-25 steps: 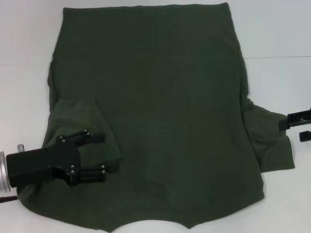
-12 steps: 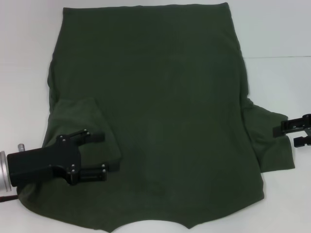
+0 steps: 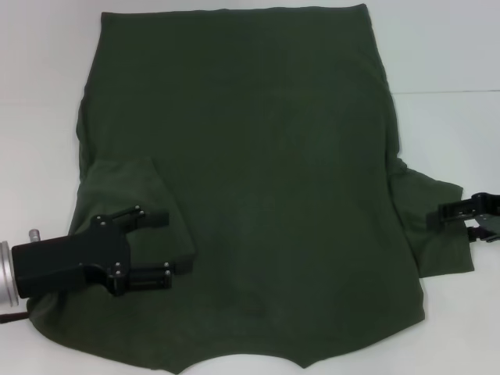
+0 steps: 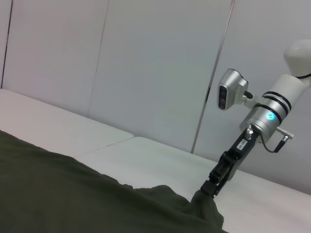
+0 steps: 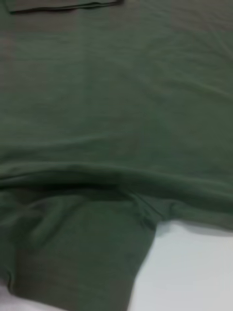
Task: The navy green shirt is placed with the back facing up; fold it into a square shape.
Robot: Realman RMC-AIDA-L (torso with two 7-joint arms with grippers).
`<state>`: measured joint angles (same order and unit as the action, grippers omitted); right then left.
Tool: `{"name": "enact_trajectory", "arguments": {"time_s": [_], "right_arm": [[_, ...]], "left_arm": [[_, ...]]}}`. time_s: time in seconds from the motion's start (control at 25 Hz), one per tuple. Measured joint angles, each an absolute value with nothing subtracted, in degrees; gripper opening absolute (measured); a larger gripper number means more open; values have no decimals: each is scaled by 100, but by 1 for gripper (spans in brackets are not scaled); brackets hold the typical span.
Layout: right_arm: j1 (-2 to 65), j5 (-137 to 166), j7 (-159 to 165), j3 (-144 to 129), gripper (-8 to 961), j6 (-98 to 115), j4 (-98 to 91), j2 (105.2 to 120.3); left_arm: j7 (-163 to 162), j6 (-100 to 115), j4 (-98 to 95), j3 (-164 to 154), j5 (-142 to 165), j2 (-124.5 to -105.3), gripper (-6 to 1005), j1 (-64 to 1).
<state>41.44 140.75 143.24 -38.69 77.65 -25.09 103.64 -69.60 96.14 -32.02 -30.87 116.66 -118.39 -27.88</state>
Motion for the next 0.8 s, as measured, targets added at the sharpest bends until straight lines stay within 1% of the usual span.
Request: {"name": "enact_trajectory", "arguments": {"time_s": [0.16, 0.28, 0.48, 0.8], "right_arm": [[4167, 14088, 14240, -3868, 825, 7726, -2505, 10424], [4174, 14089, 14201, -3867, 820, 7711, -2505, 10439], [4174, 14085, 14159, -3860, 573, 7706, -2504, 10442], [4152, 14077, 14028, -3860, 355, 7703, -2519, 10441]], "left_arm": [[-6961, 9609, -3210, -3092, 11656, -11839, 936, -2790], [-6961, 9607, -3210, -3093, 11656, -11839, 936, -2800], [-6957, 9606, -3209, -3094, 11657, -11839, 936, -2815], [-6952, 9606, -3208, -3092, 11671, -11838, 937, -2830]]}}
